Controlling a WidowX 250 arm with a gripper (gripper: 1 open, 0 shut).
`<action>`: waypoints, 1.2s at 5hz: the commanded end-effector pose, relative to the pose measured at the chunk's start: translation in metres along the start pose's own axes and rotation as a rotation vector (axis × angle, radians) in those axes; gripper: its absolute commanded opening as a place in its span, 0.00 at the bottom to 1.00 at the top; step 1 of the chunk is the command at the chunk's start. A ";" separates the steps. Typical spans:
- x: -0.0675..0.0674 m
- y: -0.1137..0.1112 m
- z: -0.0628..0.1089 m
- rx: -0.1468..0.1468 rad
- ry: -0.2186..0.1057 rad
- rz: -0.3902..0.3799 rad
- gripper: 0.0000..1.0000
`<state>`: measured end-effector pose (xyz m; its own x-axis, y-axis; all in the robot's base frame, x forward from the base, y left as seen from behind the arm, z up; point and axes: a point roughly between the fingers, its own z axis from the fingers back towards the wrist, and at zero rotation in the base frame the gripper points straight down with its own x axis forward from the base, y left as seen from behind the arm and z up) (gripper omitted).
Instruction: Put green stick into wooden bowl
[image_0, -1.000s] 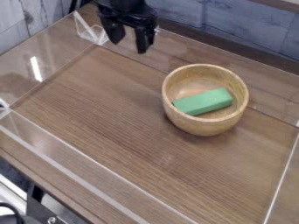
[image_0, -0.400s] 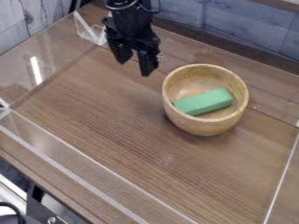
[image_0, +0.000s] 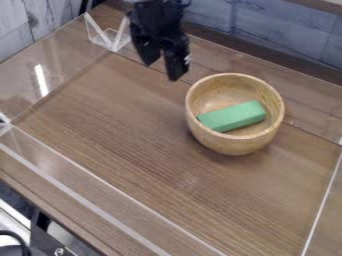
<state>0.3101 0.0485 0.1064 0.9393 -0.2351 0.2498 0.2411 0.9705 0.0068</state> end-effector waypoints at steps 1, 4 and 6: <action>0.026 0.001 0.017 0.041 -0.052 0.018 1.00; 0.029 0.029 0.040 0.110 -0.050 0.140 1.00; 0.005 0.095 0.039 0.143 -0.055 0.195 1.00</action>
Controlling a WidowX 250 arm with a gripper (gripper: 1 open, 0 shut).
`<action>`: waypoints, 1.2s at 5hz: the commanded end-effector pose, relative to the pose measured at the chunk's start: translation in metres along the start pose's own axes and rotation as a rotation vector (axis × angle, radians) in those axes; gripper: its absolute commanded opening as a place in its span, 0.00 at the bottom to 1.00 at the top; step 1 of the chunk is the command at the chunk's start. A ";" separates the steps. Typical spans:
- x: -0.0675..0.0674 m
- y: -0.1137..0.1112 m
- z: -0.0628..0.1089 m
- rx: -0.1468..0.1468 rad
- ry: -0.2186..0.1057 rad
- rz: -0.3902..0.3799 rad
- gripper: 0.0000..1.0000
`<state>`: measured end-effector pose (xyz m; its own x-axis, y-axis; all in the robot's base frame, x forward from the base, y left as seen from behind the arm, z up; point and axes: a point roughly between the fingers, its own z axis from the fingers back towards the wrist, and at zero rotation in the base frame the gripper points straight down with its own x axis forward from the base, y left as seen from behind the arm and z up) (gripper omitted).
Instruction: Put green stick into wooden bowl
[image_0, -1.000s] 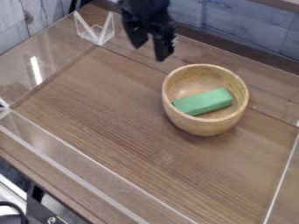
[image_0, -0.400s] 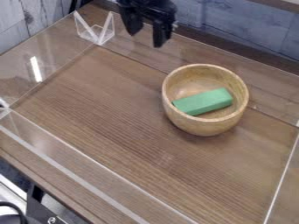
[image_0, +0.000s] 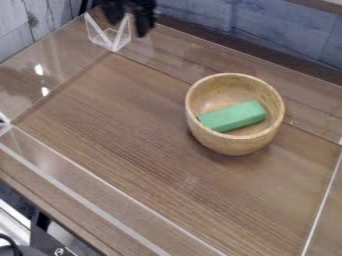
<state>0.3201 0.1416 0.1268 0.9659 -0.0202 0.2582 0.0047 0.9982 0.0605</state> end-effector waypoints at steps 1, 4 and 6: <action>0.015 0.003 0.022 0.024 -0.054 0.017 1.00; -0.001 0.010 0.024 -0.021 -0.051 -0.047 1.00; -0.010 0.025 0.021 -0.057 -0.062 -0.085 1.00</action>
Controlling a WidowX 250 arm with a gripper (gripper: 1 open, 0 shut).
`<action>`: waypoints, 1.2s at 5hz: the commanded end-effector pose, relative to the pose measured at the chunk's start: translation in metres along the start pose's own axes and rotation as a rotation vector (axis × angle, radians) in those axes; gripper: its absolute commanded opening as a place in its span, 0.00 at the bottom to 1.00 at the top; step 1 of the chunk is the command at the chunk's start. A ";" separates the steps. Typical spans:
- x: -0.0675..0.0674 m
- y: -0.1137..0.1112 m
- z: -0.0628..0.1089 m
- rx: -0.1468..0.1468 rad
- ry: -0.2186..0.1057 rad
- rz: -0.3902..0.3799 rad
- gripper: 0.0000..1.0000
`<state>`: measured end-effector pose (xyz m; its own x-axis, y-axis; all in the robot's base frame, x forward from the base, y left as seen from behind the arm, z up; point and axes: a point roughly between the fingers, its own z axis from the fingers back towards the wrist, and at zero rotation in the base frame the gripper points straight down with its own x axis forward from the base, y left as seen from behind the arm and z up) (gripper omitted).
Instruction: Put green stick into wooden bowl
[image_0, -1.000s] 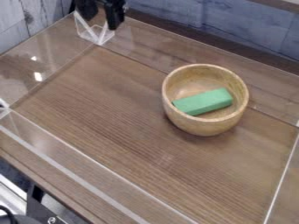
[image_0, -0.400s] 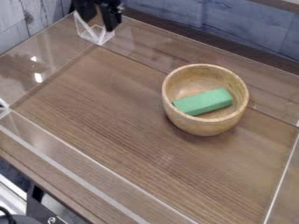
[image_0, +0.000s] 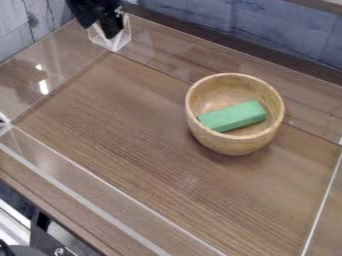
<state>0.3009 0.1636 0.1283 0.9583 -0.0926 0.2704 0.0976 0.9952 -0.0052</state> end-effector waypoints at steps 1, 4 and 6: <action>0.009 0.012 0.010 0.032 -0.051 0.007 1.00; 0.039 -0.011 0.014 0.020 -0.070 0.068 1.00; 0.032 -0.009 0.013 0.005 -0.053 0.105 1.00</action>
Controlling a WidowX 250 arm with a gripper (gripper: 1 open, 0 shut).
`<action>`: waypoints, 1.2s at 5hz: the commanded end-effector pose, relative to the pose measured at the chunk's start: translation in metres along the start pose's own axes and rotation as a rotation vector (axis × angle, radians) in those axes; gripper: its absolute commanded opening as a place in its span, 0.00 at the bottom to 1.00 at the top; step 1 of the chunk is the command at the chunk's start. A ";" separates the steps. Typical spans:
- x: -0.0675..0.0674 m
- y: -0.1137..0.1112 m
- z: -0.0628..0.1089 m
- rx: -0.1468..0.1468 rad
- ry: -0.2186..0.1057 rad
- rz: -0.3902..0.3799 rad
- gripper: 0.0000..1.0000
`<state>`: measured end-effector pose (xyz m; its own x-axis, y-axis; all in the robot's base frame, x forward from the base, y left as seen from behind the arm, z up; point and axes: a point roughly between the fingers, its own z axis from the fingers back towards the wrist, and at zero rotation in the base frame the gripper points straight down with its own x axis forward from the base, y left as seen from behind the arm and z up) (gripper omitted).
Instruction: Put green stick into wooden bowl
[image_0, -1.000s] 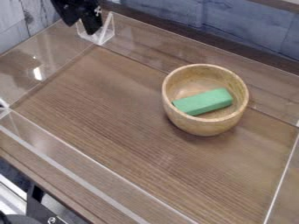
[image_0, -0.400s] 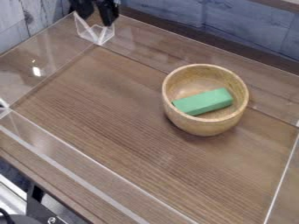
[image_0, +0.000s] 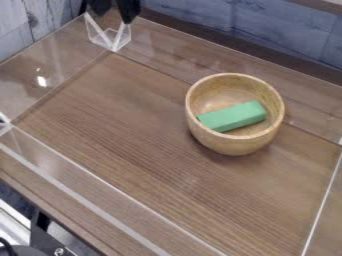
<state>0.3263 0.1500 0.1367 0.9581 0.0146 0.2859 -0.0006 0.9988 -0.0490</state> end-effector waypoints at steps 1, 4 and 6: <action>-0.006 0.009 0.005 0.025 -0.022 0.037 1.00; -0.003 -0.016 0.005 -0.006 -0.010 0.005 1.00; -0.007 -0.007 -0.020 -0.028 -0.011 -0.055 0.00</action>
<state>0.3235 0.1381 0.1021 0.9640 -0.0376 0.2633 0.0611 0.9948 -0.0819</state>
